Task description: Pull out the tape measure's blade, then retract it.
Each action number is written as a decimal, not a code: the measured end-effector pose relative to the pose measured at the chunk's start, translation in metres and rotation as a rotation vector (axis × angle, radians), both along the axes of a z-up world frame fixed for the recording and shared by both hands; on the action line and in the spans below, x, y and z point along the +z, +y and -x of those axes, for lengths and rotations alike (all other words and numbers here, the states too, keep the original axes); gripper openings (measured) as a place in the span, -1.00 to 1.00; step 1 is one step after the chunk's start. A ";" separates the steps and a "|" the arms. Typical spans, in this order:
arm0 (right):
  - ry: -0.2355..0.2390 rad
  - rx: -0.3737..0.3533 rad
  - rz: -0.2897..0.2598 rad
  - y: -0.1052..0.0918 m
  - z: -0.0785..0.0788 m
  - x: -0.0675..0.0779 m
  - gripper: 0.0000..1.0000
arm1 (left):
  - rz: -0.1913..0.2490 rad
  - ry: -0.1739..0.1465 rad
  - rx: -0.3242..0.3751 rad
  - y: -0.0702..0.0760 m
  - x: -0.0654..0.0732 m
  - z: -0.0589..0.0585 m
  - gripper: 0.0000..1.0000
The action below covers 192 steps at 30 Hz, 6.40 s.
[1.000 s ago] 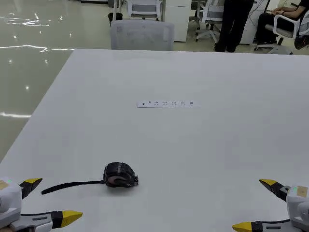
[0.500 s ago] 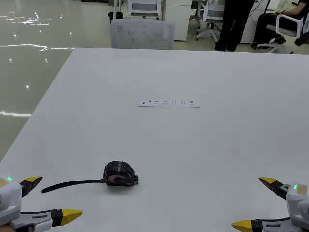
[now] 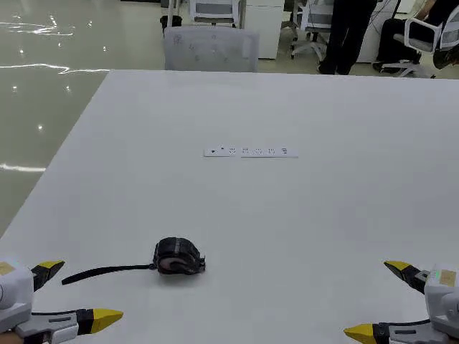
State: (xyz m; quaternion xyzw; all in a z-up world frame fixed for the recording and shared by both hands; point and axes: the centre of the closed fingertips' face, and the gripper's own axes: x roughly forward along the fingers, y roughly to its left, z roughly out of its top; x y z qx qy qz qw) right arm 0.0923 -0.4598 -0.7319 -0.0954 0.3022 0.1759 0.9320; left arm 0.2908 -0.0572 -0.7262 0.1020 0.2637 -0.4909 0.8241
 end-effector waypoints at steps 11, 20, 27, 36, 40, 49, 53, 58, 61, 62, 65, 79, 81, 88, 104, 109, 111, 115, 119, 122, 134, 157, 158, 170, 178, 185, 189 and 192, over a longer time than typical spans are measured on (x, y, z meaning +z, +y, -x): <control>-0.004 0.047 0.018 0.009 -0.016 0.013 1.00 | -0.089 0.028 -0.099 -0.011 -0.003 0.000 1.00; -0.025 0.093 0.012 0.021 -0.038 0.029 0.99 | -0.282 -0.011 -0.223 -0.022 -0.013 -0.017 0.99; -0.052 0.141 0.033 0.031 -0.055 0.040 1.00 | -0.297 -0.047 -0.308 -0.045 0.005 -0.032 0.99; -0.048 0.180 0.037 0.041 -0.066 0.048 1.00 | -0.358 -0.090 -0.468 -0.067 0.019 -0.032 0.98; -0.025 0.185 0.043 0.040 -0.066 0.045 1.00 | -0.381 -0.088 -0.515 -0.075 0.022 -0.030 0.92; -0.026 0.209 0.046 0.047 -0.067 0.042 1.00 | -0.493 -0.112 -0.673 -0.091 0.013 -0.028 0.90; -0.031 0.218 0.044 0.050 -0.071 0.042 1.00 | -0.525 -0.122 -0.721 -0.106 0.012 -0.030 0.90; -0.031 0.238 0.045 0.057 -0.077 0.042 1.00 | -0.551 -0.153 -0.782 -0.129 0.023 -0.033 0.90; -0.036 0.245 0.040 0.061 -0.081 0.044 1.00 | -0.603 -0.215 -0.857 -0.140 0.030 -0.033 0.90; -0.037 0.249 0.038 0.062 -0.082 0.044 1.00 | -0.605 -0.197 -0.868 -0.143 0.033 -0.029 0.90; -0.038 0.254 0.036 0.065 -0.084 0.044 1.00 | -0.633 -0.195 -0.917 -0.150 0.037 -0.024 0.90; -0.040 0.295 0.036 0.080 -0.096 0.037 1.00 | -0.711 -0.162 -0.960 -0.159 0.015 -0.023 0.87; -0.039 0.303 0.038 0.083 -0.098 0.036 1.00 | -0.713 -0.166 -0.959 -0.159 0.012 -0.024 0.81; -0.091 0.395 0.021 0.104 -0.115 0.037 0.97 | -0.726 -0.150 -0.933 -0.158 -0.010 -0.026 0.51; -0.024 0.572 0.010 0.142 -0.155 0.025 0.84 | -0.745 -0.130 -0.950 -0.153 -0.047 -0.019 0.12; -0.007 0.620 0.015 0.148 -0.161 0.026 0.80 | -0.713 -0.134 -0.958 -0.155 -0.051 -0.017 0.03; 0.000 0.617 -0.007 0.150 -0.164 0.026 0.78 | -0.710 -0.139 -0.957 -0.157 -0.054 -0.018 -0.03; 0.003 0.637 0.030 0.155 -0.171 0.016 0.76 | -0.706 -0.136 -0.955 -0.160 -0.058 -0.017 -0.19; 0.013 0.641 0.032 0.160 -0.178 0.011 0.75 | -0.720 -0.136 -0.938 -0.160 -0.059 -0.020 -0.34; 0.024 0.642 0.021 0.165 -0.181 0.008 0.74 | -0.719 -0.138 -0.941 -0.160 -0.060 -0.020 -0.35; 0.112 0.669 0.054 0.175 -0.185 -0.025 0.54 | -0.689 -0.127 -0.926 -0.161 -0.060 -0.019 -0.37; 0.183 0.685 0.069 0.216 -0.201 -0.079 -0.34 | -0.692 -0.093 -0.912 -0.161 -0.060 -0.019 -0.37; 0.182 0.679 0.067 0.216 -0.203 -0.079 -0.42 | -0.691 -0.092 -0.911 -0.161 -0.060 -0.019 -0.37; 0.175 0.707 0.099 0.225 -0.204 -0.086 -0.72 | -0.691 -0.078 -0.908 -0.162 -0.062 -0.020 -0.37; 0.188 0.698 0.098 0.222 -0.204 -0.085 -0.78 | -0.691 -0.076 -0.904 -0.162 -0.061 -0.021 -0.37; 0.195 0.701 0.092 0.213 -0.201 -0.085 -0.79 | -0.687 -0.066 -0.893 -0.163 -0.061 -0.020 -0.37; 0.204 0.704 0.095 0.208 -0.199 -0.085 -0.78 | -0.683 -0.059 -0.886 -0.163 -0.061 -0.021 -0.37; 0.213 0.699 0.081 0.211 -0.199 -0.085 -0.77 | -0.676 -0.055 -0.886 -0.163 -0.061 -0.020 -0.37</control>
